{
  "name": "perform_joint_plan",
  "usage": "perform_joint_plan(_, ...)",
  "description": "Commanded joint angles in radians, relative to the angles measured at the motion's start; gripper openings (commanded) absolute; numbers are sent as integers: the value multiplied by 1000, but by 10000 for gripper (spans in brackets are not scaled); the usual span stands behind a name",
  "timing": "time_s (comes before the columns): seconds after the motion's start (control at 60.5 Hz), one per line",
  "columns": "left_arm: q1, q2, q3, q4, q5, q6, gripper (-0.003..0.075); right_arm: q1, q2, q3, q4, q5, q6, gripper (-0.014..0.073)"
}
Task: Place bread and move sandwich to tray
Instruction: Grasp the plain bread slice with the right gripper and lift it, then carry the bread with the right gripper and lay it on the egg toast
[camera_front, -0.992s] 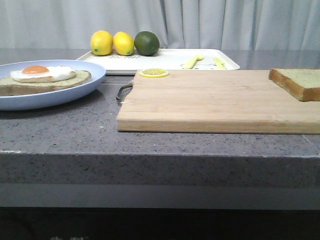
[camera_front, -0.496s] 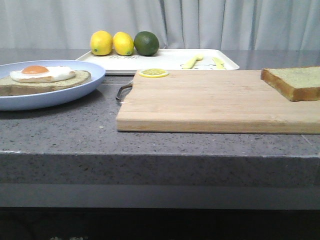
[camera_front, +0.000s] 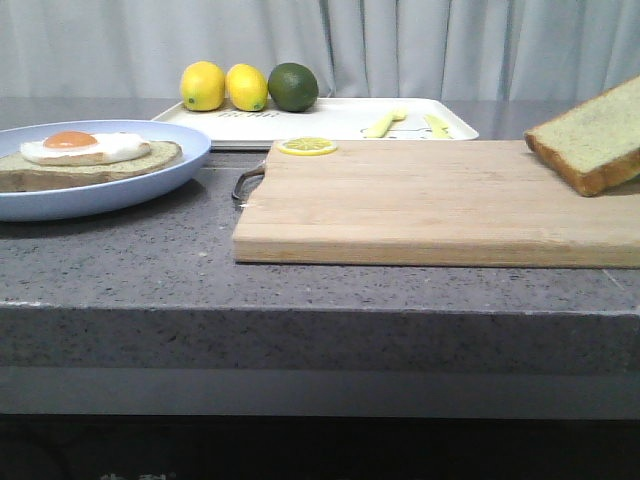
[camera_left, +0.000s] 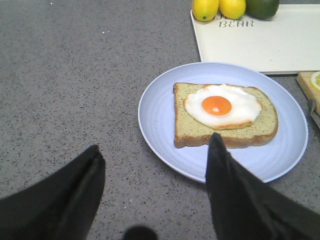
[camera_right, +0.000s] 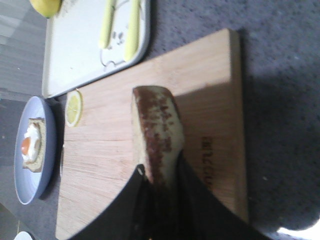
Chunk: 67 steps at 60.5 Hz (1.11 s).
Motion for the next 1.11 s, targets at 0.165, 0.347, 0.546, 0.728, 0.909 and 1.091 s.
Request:
perform_joint_plan(0.165,-1,6,-33,3,-83,0,441,96,-109,-29,257,145,-11,118)
perform_joint_plan(0.347,-1,6,-33,3,-83,0,441,294,-107,-29,389,86,-11,118)
perform_joint_plan(0.546,-1,6,-33,3,-83,0,441,556,-103,-29,511,-115,-11,118)
perform_joint_plan(0.728,-1,6,-33,-5,-83,0,441,797,-81,-29,705,-287,-52,118)
perform_joint_plan(0.909,-1,6,-33,-7,-83,0,441,974,-15,-101,737,-478,-74,118)
perform_joint_plan(1.091,-1,6,-33,-7,-83,0,441,1105,92,-238,737,-624,-26,118)
